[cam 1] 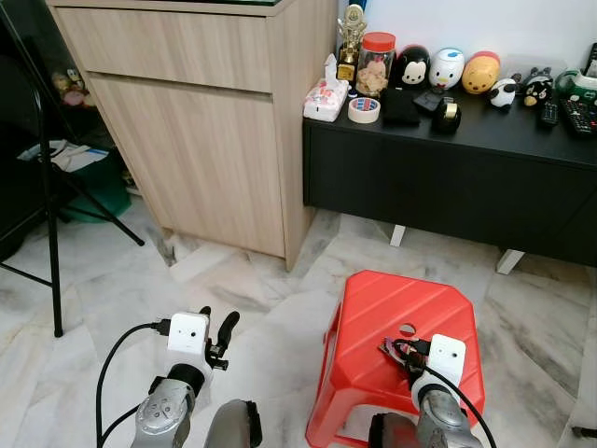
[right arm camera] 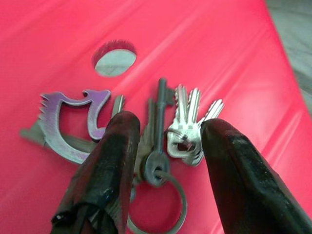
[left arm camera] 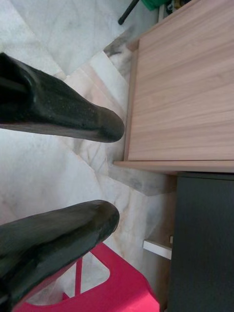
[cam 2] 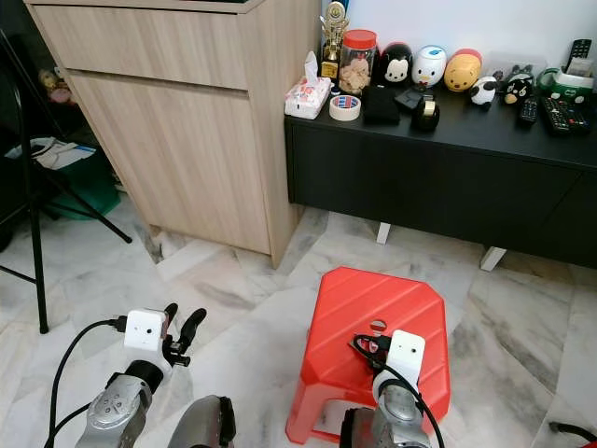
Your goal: Hang keys on a hook
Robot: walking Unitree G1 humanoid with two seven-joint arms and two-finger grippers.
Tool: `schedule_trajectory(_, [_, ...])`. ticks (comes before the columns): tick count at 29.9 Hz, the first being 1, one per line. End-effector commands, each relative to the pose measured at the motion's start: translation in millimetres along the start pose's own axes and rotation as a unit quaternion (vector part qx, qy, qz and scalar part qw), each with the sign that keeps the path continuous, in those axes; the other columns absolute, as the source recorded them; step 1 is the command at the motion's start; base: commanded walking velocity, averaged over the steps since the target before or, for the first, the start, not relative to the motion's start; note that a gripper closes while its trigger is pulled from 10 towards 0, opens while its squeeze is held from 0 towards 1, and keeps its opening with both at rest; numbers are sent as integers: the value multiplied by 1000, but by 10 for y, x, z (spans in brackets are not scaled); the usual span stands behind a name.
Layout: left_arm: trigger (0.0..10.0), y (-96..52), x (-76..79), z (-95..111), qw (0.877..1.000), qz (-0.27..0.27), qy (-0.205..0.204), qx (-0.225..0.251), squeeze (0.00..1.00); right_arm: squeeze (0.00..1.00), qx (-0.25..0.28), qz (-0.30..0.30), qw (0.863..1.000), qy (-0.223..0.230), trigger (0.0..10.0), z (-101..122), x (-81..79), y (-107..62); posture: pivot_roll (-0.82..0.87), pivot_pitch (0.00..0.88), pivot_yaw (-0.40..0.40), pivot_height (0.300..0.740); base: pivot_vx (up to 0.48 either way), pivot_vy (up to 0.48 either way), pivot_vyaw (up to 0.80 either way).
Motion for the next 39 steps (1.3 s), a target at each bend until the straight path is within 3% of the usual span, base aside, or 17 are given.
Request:
schedule_trajectory(1, [10000, 4, 6, -34, 1000, -3, 11, -10, 0, 0, 21, -14, 1000, 10, 10000, 90, 60, 13, 94, 55, 5, 611, 0, 0, 0])
schedule_trajectory(12, [10000, 18, 27, -41, 1000, -9, 13, -11, 0, 0, 27, -23, 999, 13, 10000, 96, 85, 3, 92, 56, 6, 611, 0, 0, 0])
schedule_trajectory(17, [10000, 14, 20, -53, 1000, -9, 14, -13, 0, 0, -7, -22, 1000, -7, 10000, -35, 82, -7, 93, 56, 6, 611, 0, 0, 0])
schedule_trajectory(39, [10000, 13, 17, -67, 1000, -8, 17, -14, 0, 0, -34, 8, 999, -25, 10000, -53, 27, 24, 99, 58, 6, 611, 0, 0, 0])
Point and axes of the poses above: a point about 5 cm out from each wrist's last joint towards the gripper, its own y axis pointing out of the wrist towards the gripper, its own z axis along the axis of the wrist's last joint, x = y × z, the point moved 2 cm from there along y, pointing out of the wrist towards the gripper, and after that the axes turned 12 degrees about -y, right-handed, at the moved point
